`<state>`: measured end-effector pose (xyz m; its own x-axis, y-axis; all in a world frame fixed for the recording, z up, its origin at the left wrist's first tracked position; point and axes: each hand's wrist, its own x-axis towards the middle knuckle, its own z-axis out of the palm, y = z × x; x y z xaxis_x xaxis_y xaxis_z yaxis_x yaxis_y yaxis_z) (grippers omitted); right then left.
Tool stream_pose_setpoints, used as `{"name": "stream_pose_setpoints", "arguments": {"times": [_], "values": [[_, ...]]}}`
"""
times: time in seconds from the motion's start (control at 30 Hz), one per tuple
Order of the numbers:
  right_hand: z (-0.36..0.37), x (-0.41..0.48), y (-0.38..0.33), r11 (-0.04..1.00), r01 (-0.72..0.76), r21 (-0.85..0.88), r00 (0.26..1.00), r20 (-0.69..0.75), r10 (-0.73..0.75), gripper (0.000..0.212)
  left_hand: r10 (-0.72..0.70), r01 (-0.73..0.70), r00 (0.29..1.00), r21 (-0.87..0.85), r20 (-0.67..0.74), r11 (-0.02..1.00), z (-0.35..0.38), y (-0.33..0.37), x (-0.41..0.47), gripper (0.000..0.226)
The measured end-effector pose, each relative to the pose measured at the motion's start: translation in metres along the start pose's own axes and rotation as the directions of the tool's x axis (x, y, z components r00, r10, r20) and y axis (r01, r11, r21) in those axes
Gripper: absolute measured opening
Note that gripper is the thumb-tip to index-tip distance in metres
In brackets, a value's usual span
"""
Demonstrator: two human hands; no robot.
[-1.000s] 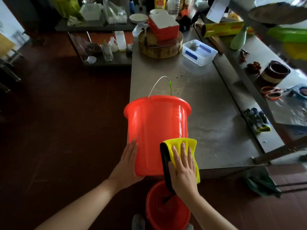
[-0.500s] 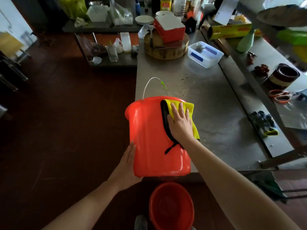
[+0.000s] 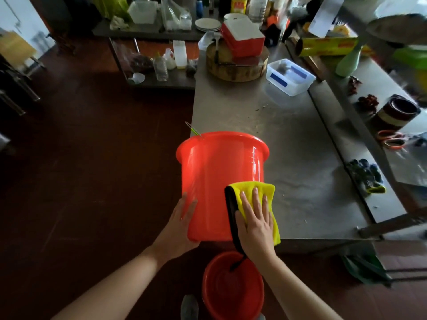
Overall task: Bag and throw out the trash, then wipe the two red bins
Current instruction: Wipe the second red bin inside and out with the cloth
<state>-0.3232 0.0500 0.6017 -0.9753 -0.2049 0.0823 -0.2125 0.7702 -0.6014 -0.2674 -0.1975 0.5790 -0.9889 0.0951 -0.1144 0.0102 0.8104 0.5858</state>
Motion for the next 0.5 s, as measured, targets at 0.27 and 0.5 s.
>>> {"name": "stream_pose_setpoints", "arguments": {"times": [0.27, 0.5], "values": [[-0.006, -0.017, 0.023, 0.994, -0.031, 0.103, 0.999, -0.033, 0.035, 0.055, 0.012, -0.016, 0.998, 0.066, 0.056, 0.998, 0.002, 0.015, 0.01, 0.123], [-0.013, -0.018, 0.048, 0.986, -0.073, 0.15, 0.997, 0.015, 0.071, 0.057, 0.051, -0.05, 0.999, -0.054, 0.006, 0.997, 0.013, 0.027, 0.011, 0.118]]}}
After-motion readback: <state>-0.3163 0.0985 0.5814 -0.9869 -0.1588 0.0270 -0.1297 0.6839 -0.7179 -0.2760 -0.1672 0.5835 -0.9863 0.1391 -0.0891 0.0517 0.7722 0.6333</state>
